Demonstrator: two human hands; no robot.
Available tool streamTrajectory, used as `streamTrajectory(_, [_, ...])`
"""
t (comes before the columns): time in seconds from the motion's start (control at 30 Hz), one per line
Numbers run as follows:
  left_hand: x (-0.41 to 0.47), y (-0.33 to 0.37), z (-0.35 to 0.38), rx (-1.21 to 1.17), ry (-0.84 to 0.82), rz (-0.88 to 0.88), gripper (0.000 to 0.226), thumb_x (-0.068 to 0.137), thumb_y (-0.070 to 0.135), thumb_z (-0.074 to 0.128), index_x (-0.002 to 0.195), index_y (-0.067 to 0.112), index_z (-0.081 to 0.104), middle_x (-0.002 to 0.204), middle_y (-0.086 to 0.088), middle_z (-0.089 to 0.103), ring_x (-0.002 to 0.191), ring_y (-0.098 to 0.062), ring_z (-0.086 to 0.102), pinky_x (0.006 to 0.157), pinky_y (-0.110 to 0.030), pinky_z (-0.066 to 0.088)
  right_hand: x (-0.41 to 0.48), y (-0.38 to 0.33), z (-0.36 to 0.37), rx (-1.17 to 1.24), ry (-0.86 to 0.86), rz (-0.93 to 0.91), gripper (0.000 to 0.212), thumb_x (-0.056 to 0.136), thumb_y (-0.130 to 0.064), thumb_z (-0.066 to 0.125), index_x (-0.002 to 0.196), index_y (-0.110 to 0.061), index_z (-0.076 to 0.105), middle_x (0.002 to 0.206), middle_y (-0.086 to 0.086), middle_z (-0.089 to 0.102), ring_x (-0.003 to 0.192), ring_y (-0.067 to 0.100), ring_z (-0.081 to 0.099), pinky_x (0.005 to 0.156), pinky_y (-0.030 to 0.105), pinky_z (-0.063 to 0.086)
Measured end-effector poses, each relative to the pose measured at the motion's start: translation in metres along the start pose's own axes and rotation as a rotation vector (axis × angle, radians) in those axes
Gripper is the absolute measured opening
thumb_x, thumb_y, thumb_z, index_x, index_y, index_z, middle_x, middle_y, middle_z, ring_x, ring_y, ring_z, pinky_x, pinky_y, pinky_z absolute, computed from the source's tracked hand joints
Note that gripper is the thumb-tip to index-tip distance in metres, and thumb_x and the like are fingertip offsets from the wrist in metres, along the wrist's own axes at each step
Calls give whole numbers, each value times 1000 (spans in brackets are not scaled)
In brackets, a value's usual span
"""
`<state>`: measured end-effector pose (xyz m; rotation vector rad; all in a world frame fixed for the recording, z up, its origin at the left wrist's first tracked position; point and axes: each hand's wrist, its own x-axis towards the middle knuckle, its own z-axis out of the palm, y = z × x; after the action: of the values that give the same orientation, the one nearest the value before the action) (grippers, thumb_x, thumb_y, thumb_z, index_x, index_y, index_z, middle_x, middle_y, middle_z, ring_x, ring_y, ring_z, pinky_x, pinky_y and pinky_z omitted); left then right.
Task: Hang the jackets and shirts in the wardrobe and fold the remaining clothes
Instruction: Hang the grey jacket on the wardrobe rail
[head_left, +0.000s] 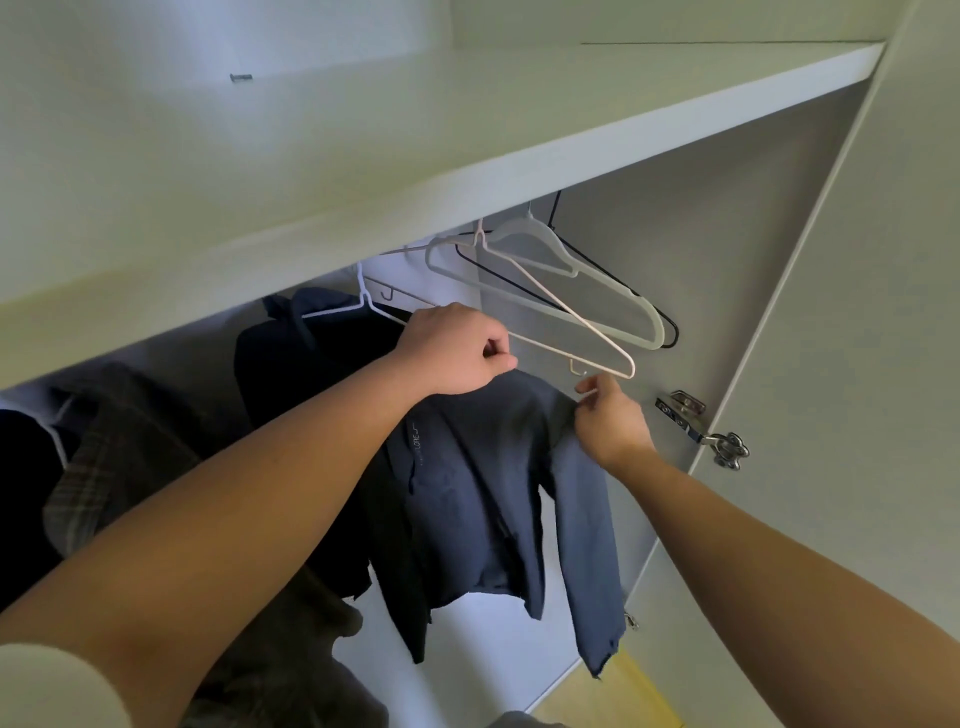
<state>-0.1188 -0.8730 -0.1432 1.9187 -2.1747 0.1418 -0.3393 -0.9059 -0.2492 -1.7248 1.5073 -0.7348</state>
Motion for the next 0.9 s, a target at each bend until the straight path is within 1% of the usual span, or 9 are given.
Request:
streamTrajectory(0.13, [-7, -6, 5, -11, -28, 33, 19, 87, 57, 63, 83, 40, 70, 79, 24, 63, 80, -6, 59, 67, -27, 38, -10, -6, 5, 42, -61, -186, 25, 98, -30, 50, 121, -35, 56, 117, -10, 65, 100, 15, 61, 78, 21, 40])
streamTrajectory(0.23, [-10, -10, 6, -8, -40, 53, 19, 88, 55, 65, 86, 38, 71, 83, 22, 66, 80, -5, 59, 66, -26, 40, -14, -15, 13, -101, -164, -315, 37, 98, -47, 55, 133, -36, 50, 119, -12, 62, 99, 9, 55, 88, 23, 40])
streamTrajectory(0.3, [-12, -13, 4, -31, -68, 70, 16, 87, 53, 68, 87, 37, 72, 85, 22, 69, 79, -2, 61, 63, -23, 41, -15, -18, 17, -215, -212, -356, 40, 98, -41, 58, 136, -32, 50, 116, -6, 64, 93, 13, 56, 86, 26, 42])
streamTrajectory(0.37, [-14, -16, 1, -45, -113, 89, 12, 85, 48, 71, 92, 38, 74, 88, 22, 70, 80, 1, 60, 64, -23, 43, -15, -19, 20, -272, -216, -374, 31, 99, -36, 59, 128, -25, 58, 107, 1, 67, 89, 20, 60, 80, 27, 44])
streamTrajectory(0.5, [-16, -18, 1, 11, -140, 134, 16, 91, 34, 69, 105, 37, 75, 102, 16, 71, 91, -9, 62, 74, -30, 48, -20, -14, 20, -291, -138, -410, 14, 101, -28, 58, 105, -15, 63, 93, 2, 59, 84, 25, 55, 72, 29, 39])
streamTrajectory(0.63, [-16, -15, 6, 81, -32, 203, 17, 95, 36, 65, 107, 33, 77, 103, 9, 74, 94, -17, 65, 81, -30, 48, -17, -21, 19, -433, -284, -338, 6, 100, -14, 51, 102, -15, 57, 98, 8, 60, 94, 34, 60, 73, 31, 43])
streamTrajectory(0.7, [-16, -14, 7, 122, 24, 238, 19, 95, 39, 64, 108, 32, 77, 101, 8, 75, 97, -19, 65, 85, -33, 46, -18, -32, 16, -401, -253, -346, 28, 94, -9, 57, 122, -16, 58, 113, 10, 59, 104, 34, 60, 80, 34, 48])
streamTrajectory(0.8, [-19, -15, 5, 53, 170, 263, 25, 90, 44, 71, 106, 25, 77, 101, 5, 75, 101, -20, 64, 92, -37, 47, -25, -49, 15, -337, -164, -434, 48, 96, -35, 60, 140, -22, 47, 131, 8, 55, 112, 31, 58, 93, 43, 52])
streamTrajectory(0.9, [-32, -22, 3, -7, 498, 218, 18, 94, 36, 68, 96, 19, 74, 97, 5, 72, 99, -20, 61, 94, -39, 44, -26, -56, 18, -409, -97, -484, 34, 104, -42, 46, 125, -17, 56, 116, 10, 63, 103, 35, 62, 82, 40, 51])
